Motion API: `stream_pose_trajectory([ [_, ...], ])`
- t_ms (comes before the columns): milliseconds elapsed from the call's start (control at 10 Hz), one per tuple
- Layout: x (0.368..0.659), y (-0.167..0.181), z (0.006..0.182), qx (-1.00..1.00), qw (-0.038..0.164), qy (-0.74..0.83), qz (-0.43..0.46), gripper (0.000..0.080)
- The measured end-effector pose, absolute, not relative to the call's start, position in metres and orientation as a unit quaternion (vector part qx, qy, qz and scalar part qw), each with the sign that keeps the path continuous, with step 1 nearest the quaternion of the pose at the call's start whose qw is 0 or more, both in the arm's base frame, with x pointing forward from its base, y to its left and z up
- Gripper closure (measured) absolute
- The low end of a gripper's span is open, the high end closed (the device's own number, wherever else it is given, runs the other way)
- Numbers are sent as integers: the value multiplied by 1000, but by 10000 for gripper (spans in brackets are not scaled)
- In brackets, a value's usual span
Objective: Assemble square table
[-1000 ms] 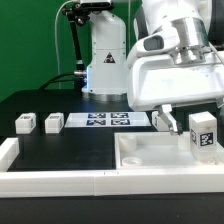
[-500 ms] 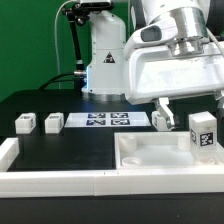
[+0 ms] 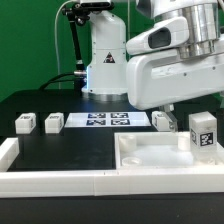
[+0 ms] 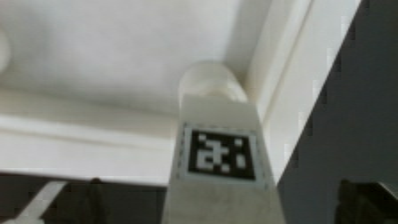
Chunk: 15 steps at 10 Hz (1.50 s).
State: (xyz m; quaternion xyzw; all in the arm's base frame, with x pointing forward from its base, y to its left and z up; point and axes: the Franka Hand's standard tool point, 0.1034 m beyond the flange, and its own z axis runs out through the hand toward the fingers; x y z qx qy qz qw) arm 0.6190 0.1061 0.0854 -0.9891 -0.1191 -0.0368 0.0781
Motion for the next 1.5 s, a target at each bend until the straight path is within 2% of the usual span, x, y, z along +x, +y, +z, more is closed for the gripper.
stream_pose_trajectory([
  [300,617,110,88,-986,91,-130,52,150],
  [600,623,112,87,-987,90,-130,38,150],
  [800,626,112,87,-987,89,-132,31,412],
  [900,628,111,87,-987,87,-135,25,508],
  [1300,629,110,86,-988,84,-129,22,508],
  [1500,628,110,86,-994,84,-67,28,508],
])
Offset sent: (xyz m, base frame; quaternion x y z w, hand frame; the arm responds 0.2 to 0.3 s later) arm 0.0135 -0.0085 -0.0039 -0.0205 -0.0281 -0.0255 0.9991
